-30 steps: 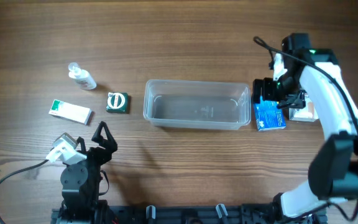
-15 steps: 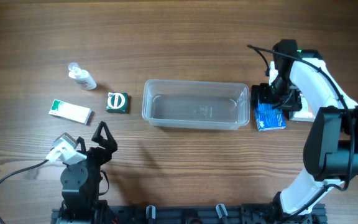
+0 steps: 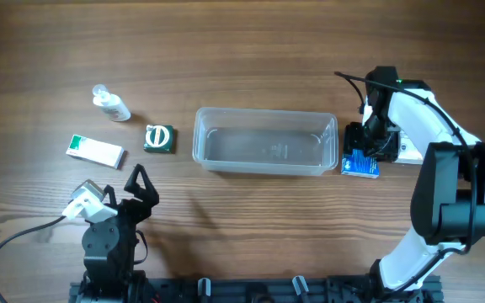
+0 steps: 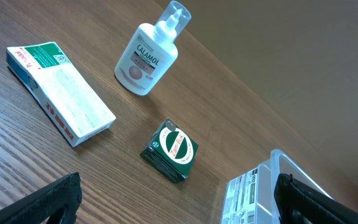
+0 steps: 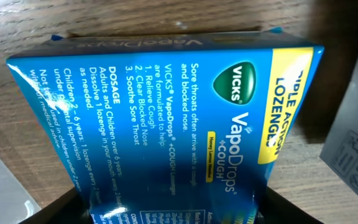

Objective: Pack container
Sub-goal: 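Carry the Vicks box left and lower it into the container, then release the box and move right gripper to the white Hansaplast box, then grasp the white Hansaplast box with the right gripper, then carry the Hansaplast box into the container beside the Vicks box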

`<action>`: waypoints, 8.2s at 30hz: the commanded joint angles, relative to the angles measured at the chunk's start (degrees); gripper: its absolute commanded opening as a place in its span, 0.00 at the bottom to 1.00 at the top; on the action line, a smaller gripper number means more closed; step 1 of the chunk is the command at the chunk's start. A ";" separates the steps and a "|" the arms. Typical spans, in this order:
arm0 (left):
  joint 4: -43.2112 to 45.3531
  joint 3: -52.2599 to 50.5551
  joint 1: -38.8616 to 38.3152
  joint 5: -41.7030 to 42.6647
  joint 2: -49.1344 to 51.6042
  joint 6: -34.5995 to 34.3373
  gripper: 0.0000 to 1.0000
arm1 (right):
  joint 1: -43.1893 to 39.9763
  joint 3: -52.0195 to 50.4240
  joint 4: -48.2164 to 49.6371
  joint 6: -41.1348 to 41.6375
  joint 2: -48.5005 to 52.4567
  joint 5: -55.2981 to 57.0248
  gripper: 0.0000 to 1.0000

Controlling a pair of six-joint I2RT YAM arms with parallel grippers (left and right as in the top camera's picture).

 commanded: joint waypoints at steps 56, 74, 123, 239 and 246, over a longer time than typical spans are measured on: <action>0.09 -0.09 0.44 0.26 -0.42 -0.52 1.00 | 24.00 9.73 -9.81 17.94 -7.56 -0.28 0.86; 0.09 -0.09 0.44 0.26 -0.42 -0.55 1.00 | 16.57 12.20 -6.60 15.69 -26.80 9.38 1.00; 0.09 -0.09 0.44 0.26 -0.42 -0.52 1.00 | -18.18 11.61 5.16 -11.63 8.85 -0.76 0.89; 0.09 -0.09 0.44 0.26 -0.44 -0.55 1.00 | 32.89 9.70 5.55 19.82 5.88 -5.27 0.04; 0.09 -0.09 0.44 0.26 -0.42 -0.52 1.00 | 32.50 11.15 4.70 17.31 4.04 -4.59 0.04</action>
